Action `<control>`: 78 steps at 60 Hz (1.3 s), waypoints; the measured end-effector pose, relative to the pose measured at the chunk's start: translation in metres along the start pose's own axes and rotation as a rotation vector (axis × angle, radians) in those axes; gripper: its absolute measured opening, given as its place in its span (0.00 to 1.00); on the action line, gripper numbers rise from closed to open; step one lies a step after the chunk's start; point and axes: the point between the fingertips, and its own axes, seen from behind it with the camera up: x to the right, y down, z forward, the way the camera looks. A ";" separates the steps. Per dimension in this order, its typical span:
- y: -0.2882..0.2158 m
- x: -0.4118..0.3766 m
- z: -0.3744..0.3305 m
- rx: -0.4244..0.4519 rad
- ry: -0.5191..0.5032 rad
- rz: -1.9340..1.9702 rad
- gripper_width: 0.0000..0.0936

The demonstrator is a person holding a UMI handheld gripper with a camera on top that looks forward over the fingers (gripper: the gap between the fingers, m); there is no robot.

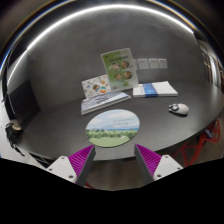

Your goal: Arrange mouse

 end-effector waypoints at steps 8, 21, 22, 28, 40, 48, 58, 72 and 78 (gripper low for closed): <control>-0.008 0.054 -0.002 0.003 0.105 -0.003 0.87; -0.037 0.185 0.008 0.019 0.239 -0.081 0.86; -0.040 0.197 0.010 0.020 0.247 -0.091 0.86; -0.059 0.261 0.027 0.027 0.266 -0.140 0.86; -0.086 0.328 0.079 -0.044 0.185 -0.225 0.86; -0.092 0.338 0.110 -0.088 0.102 -0.228 0.86; -0.115 0.345 0.146 -0.092 0.046 -0.205 0.84; -0.126 0.352 0.162 -0.082 0.090 -0.171 0.55; -0.126 0.356 0.159 -0.086 0.112 -0.157 0.48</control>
